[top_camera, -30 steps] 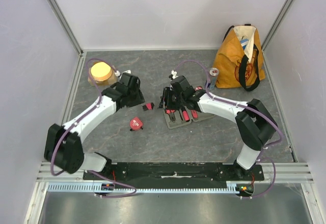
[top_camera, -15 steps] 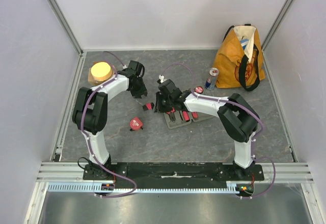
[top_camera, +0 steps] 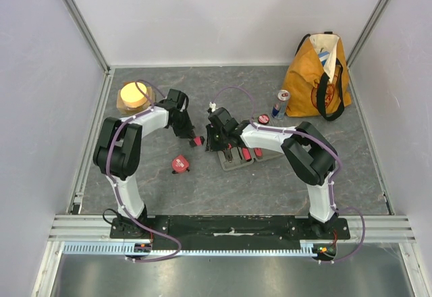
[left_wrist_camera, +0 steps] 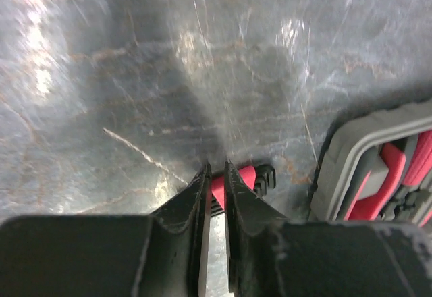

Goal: Pack the tool kit

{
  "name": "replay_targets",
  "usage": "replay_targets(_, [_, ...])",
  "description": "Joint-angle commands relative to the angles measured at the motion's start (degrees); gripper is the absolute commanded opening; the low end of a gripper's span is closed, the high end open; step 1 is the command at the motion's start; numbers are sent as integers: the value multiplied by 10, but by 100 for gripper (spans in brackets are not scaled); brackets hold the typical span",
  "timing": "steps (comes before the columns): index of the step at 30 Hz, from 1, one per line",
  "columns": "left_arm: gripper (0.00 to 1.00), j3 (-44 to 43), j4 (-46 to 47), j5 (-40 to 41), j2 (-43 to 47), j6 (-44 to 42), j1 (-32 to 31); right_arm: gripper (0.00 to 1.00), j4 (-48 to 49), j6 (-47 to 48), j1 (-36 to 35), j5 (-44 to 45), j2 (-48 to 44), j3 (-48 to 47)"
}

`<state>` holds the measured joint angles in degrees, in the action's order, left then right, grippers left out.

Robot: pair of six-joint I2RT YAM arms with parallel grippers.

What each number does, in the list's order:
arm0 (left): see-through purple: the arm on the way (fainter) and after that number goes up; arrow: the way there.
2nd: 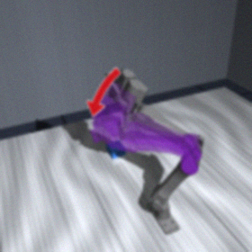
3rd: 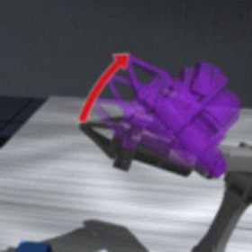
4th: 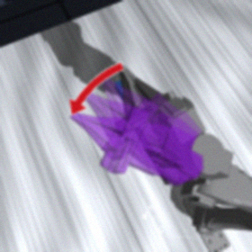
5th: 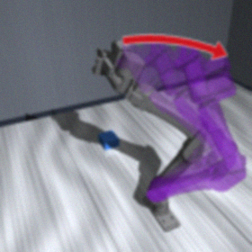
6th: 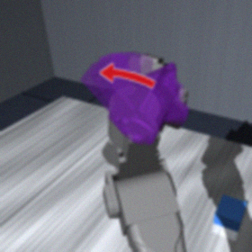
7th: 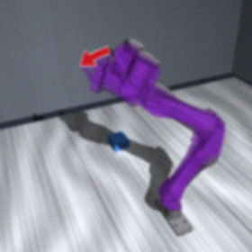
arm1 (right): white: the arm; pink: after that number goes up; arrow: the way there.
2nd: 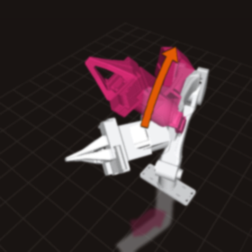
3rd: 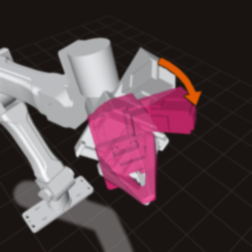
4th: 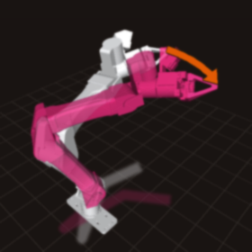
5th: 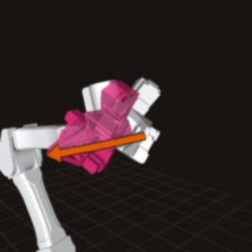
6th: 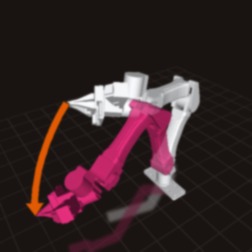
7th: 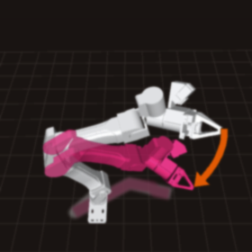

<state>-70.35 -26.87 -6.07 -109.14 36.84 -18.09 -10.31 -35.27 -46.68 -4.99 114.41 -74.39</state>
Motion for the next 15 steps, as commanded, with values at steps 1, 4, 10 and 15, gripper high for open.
replay_targets(1, [18,71,9,-55,27,22,-7,22,-5,12,-3,20,9,-28])
replay_targets(4, [18,114,19,-69,60,32,-9,25,-14,9,-3,28,8,-27])
replay_targets(10, [18,189,39,-86,132,55,-9,35,-42,6,-9,67,-3,-35])
replay_targets(15, [18,188,-11,-9,194,71,-8,54,-74,12,-27,111,-3,-61])
